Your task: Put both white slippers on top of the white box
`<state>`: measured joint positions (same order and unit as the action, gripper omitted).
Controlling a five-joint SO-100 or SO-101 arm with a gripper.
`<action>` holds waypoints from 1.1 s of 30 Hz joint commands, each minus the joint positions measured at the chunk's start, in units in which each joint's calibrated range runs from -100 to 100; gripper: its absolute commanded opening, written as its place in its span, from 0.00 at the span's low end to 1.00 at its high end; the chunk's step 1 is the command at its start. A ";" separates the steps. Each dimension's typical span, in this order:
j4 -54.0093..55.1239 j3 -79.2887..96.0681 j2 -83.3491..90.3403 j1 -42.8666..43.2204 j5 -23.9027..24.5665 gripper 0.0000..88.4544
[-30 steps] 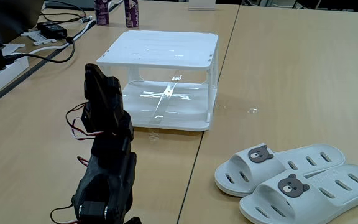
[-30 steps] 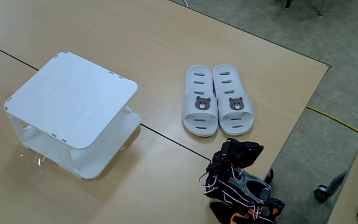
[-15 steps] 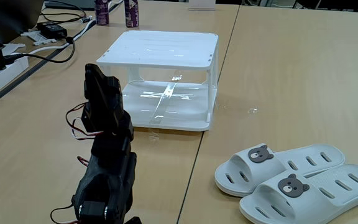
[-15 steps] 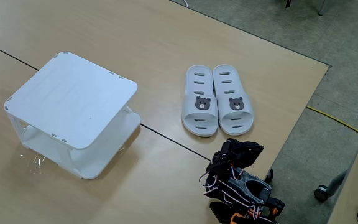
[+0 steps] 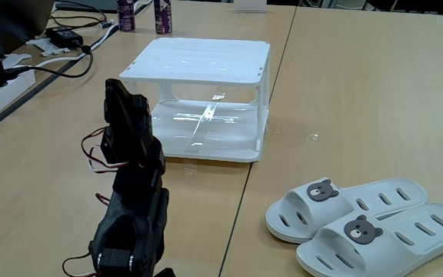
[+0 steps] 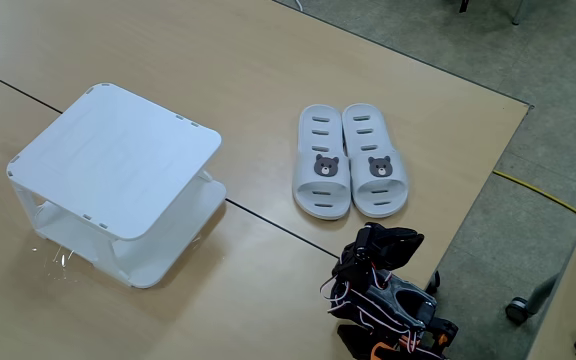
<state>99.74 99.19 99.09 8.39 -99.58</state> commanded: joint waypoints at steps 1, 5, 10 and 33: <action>-0.17 0.63 -0.19 0.16 -0.42 0.01; -0.17 0.63 -0.19 0.16 -0.42 0.01; -0.17 0.63 -0.19 0.16 -0.42 0.01; -0.17 0.63 -0.19 0.74 -0.42 0.01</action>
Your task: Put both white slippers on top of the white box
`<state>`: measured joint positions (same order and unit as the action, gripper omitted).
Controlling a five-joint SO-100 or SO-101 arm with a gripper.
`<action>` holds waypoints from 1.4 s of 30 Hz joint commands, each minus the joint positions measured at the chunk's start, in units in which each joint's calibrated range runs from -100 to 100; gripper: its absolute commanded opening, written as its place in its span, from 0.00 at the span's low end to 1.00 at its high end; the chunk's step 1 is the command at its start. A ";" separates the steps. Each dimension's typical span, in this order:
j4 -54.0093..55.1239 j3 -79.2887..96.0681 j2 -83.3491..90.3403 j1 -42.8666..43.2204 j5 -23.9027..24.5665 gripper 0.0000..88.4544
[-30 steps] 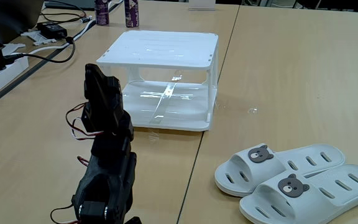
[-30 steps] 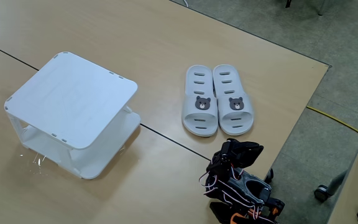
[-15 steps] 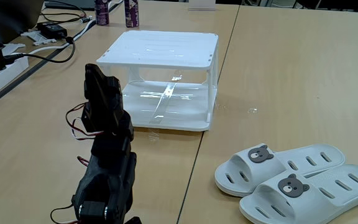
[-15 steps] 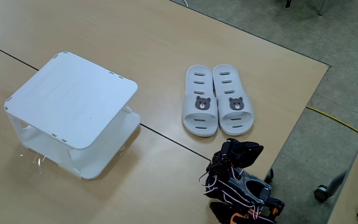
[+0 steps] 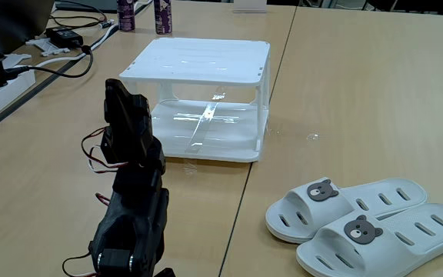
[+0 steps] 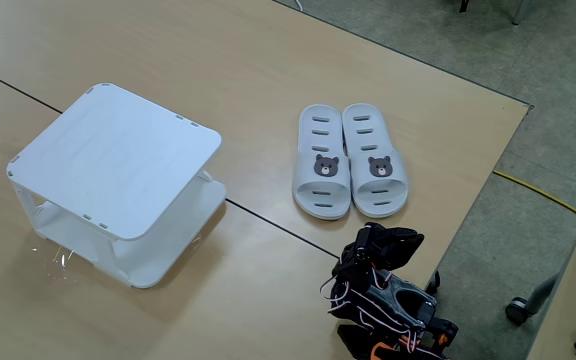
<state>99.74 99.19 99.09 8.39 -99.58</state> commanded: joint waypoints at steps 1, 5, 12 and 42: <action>-0.17 0.63 -0.19 0.66 -0.42 0.01; -0.17 0.63 -0.19 0.66 -0.42 0.01; -0.26 0.81 -15.58 0.25 -0.42 0.01; -0.26 -6.32 -127.15 -26.48 -0.42 0.01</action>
<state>99.14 93.26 -24.37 -9.29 -99.58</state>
